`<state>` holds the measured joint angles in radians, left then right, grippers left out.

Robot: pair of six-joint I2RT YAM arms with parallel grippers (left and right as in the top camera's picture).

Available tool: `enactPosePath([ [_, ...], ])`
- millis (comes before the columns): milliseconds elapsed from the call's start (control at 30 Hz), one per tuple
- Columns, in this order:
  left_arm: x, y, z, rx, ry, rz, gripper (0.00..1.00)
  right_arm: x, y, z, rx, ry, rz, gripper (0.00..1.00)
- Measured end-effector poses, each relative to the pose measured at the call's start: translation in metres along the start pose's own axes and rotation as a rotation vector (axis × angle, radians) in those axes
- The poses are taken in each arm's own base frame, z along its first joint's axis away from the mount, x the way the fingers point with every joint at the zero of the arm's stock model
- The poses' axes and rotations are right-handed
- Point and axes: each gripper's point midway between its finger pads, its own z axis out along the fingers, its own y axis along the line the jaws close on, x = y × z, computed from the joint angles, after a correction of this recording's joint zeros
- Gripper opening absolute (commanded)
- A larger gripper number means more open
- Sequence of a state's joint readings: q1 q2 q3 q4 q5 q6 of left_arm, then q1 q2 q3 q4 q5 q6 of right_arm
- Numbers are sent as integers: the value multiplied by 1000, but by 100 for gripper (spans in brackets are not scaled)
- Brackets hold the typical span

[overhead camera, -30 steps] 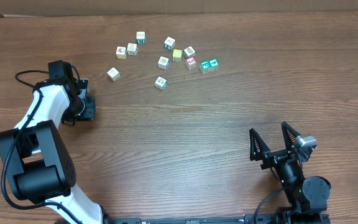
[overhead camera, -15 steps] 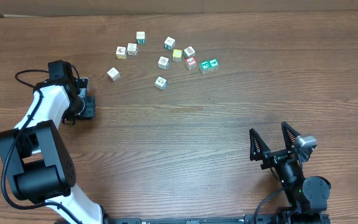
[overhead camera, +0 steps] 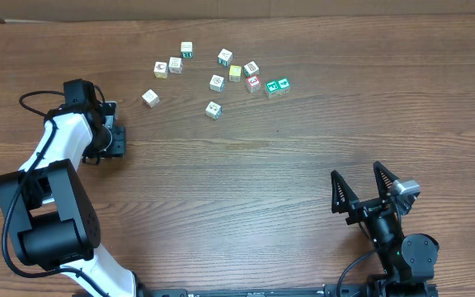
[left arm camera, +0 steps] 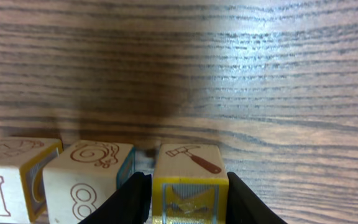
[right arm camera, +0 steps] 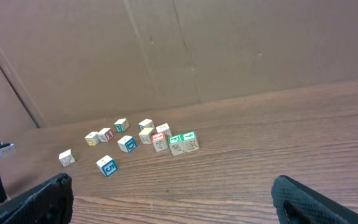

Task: Form a horizontal line
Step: 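Reach the left gripper up to the cluster toward a white '1' block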

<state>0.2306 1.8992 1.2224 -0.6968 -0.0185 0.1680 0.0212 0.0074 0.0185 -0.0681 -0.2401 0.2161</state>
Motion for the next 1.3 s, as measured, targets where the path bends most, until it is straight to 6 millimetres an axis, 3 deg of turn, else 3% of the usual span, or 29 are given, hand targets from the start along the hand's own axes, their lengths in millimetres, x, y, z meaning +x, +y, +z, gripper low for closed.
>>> enactPosePath([
  [900,-41,-8,-9,32,-148,15,42,0,0,0,0,0,0,100],
  [1033,-76,-13,-41,28,-218,38,41,0,0,0,0,0,0,100],
  [1167,-124,-29,-96,27,-339,85,46,0,0,0,1,1,0,100],
  [1300,-159,-78,-143,63,-466,211,59,0,0,0,0,0,0,100],
])
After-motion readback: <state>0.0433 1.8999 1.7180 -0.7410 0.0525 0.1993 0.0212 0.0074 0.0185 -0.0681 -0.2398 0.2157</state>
